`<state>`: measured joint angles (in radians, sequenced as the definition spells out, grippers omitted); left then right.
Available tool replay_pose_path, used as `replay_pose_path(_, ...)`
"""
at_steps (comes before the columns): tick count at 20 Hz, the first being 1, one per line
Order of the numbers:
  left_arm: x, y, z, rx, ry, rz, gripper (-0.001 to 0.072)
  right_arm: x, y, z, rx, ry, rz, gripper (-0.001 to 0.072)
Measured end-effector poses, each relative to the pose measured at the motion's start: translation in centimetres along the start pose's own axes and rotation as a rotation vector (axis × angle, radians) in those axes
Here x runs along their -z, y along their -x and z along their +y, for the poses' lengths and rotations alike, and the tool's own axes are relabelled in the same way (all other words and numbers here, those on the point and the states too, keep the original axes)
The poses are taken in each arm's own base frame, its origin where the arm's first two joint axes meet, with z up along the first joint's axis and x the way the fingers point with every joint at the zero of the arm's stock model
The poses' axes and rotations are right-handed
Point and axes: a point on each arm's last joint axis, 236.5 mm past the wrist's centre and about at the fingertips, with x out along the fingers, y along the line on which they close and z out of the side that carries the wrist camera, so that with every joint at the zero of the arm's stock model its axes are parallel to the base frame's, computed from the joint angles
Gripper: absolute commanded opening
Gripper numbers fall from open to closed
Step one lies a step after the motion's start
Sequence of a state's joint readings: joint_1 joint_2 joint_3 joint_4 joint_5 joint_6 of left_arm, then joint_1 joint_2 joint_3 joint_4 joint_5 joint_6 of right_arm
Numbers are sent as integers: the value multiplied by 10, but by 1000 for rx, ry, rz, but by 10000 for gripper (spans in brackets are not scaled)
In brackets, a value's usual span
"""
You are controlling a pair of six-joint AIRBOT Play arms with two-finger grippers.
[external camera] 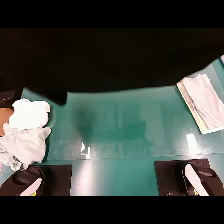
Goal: Fold the shirts.
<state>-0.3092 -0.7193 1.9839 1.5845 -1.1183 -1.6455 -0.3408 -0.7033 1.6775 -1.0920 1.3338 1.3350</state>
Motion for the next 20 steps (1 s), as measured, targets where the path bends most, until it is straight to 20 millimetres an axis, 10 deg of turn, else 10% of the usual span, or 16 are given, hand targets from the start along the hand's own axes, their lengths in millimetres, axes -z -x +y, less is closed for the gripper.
replay_pose_path(5, 71, -51, 4, -17, -10, 250, 40, 7, -26, -19, 5, -55, 118, 19)
replay_pose_path(8, 184, -115, 11, -34, -26, 564, 40, 52, -83, -24, -66, -123, 318, 19)
replay_pose_path(15, 473, -193, 41, -68, -109, 1146, 44, 256, -217, -25, -113, -214, 923, 20)
replay_pose_path(17, 514, -198, 57, -101, -112, 1204, 508, 290, -240, -22, -111, -221, 999, 115)
replay_pose_path(18, 523, -200, 66, -126, -99, 1212, 569, 301, -249, -21, -110, -220, 1021, 334)
replay_pose_path(20, 533, -200, 87, -186, -60, 1228, 568, 309, -264, -19, -115, -211, 1034, 391)
